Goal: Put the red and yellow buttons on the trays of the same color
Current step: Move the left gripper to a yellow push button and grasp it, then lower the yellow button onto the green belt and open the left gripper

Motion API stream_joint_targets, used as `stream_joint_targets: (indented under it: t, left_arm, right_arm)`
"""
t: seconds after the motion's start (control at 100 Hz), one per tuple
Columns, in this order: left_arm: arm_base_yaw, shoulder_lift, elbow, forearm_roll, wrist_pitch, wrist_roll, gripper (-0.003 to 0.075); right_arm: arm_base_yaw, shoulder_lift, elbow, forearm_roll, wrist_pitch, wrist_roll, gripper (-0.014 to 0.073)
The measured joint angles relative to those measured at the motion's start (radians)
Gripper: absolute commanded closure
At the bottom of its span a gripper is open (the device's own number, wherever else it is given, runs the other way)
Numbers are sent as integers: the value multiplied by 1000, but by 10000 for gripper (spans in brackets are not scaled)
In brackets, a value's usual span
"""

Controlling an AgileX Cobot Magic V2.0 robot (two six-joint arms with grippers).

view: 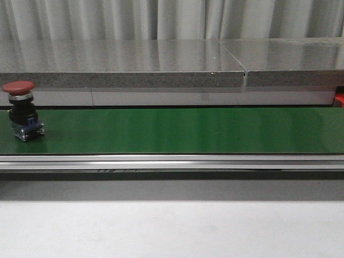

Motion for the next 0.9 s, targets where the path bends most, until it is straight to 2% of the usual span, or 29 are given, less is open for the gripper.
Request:
stream_joint_targets:
  t: [0.22,0.29,0.36,0.49,0.61,0.79,0.9]
  left_arm:
    - [0,29,-4,-11,-41,0,104]
    - [0,36,-4,-15,-46,0,144]
    - [0,42,-4,-19,-46,0,230]
    - [0,46,-4,-31,-46,0,447]
    - [0,46,-4,-36,-46,0,591]
    - [0,23,-4,-50,-17,0,720]
    - [0,-41,-4,-57,4,0,739]
  right_arm:
    - [0,0,0,0,0,0,661]
    - [0,0,0,0,0,0,661]
    - [0,0,0,0,0,0,661]
    - [0,0,0,0,0,0,661]
    - [0,0,0,0,0,0,661]
    - [0,0,0,0,0,0,661]
    - [0,0,0,0,0,0,661]
